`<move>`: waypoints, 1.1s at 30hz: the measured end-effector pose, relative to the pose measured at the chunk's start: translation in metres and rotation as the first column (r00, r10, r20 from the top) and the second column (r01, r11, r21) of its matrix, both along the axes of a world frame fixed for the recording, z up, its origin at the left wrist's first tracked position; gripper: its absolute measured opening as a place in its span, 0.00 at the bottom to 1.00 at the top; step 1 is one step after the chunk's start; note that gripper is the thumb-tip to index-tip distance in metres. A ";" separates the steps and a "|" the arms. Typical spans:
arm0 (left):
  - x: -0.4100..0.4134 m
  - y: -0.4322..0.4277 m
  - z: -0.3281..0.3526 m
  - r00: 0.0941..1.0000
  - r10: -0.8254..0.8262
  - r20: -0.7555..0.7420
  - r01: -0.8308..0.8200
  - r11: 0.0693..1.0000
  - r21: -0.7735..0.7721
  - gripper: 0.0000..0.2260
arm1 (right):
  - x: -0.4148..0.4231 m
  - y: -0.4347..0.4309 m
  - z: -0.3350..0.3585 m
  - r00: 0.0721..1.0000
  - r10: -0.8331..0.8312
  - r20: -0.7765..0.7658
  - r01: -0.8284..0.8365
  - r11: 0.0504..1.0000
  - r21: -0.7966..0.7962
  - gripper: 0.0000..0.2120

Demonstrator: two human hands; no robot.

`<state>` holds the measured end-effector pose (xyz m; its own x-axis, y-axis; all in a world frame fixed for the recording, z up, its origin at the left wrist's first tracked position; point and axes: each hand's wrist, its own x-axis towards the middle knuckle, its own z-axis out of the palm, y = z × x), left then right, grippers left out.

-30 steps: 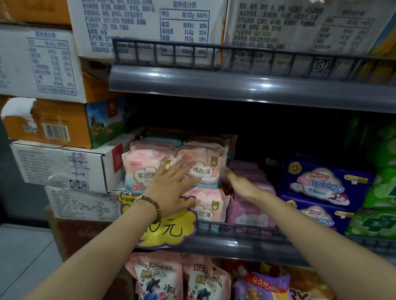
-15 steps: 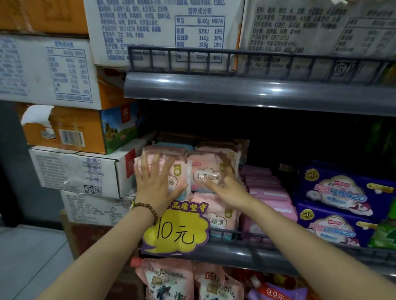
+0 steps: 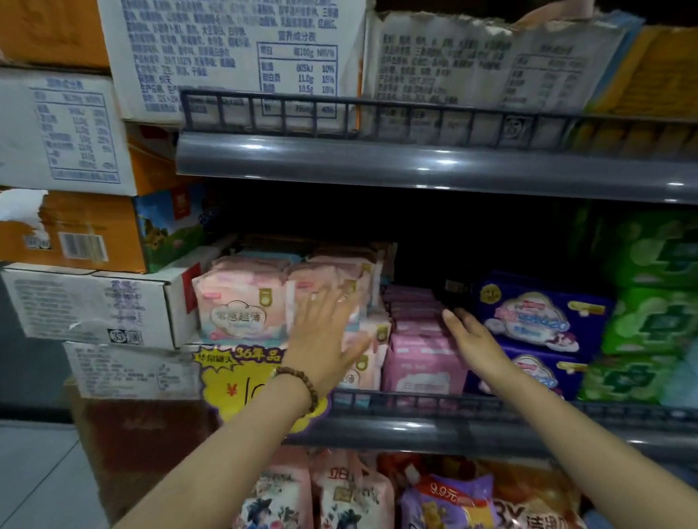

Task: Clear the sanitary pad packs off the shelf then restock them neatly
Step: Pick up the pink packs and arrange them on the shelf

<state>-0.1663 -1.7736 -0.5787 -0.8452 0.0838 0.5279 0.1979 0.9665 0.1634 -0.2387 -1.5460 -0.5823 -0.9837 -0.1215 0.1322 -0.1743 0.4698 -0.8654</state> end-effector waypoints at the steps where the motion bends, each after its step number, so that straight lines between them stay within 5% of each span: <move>1: -0.006 0.012 -0.005 0.998 -0.007 0.063 0.010 0.999 -0.051 0.33 | -0.004 0.003 -0.006 0.999 -0.013 0.047 0.011 0.999 0.045 0.31; 8: -0.034 0.059 -0.040 0.950 0.036 0.310 0.016 0.986 -0.163 0.28 | -0.014 -0.015 -0.007 0.993 -0.002 0.114 -0.017 0.986 0.163 0.26; 12: -0.040 0.067 -0.044 0.960 0.049 0.276 0.000 0.985 -0.175 0.29 | -0.017 -0.002 -0.008 0.982 0.039 0.187 -0.053 0.996 0.072 0.42; 18: -0.037 0.068 -0.045 0.949 0.104 0.298 -0.047 0.980 -0.193 0.31 | 0.004 0.019 -0.007 0.968 0.217 -0.123 -0.192 0.963 0.189 0.17; 21: -0.035 0.072 -0.040 0.975 0.006 0.223 0.009 0.998 -0.064 0.48 | 0.011 0.064 -0.013 0.887 0.108 -0.449 -0.044 0.988 0.150 0.16; 23: -0.041 0.085 -0.029 0.977 -0.092 0.191 0.066 0.988 0.139 0.45 | 0.011 0.097 -0.014 0.795 -0.033 -0.605 0.097 0.993 0.074 0.19; 28: -0.080 0.138 0.002 0.924 -0.317 0.215 0.128 0.785 0.607 0.35 | 0.002 0.135 -0.014 0.732 -0.168 -0.660 0.283 0.957 0.071 0.27; 33: -0.111 0.172 0.014 0.877 -0.382 0.291 0.033 0.652 0.757 0.37 | -0.007 0.134 -0.018 0.737 -0.214 -0.641 0.272 0.962 -0.008 0.29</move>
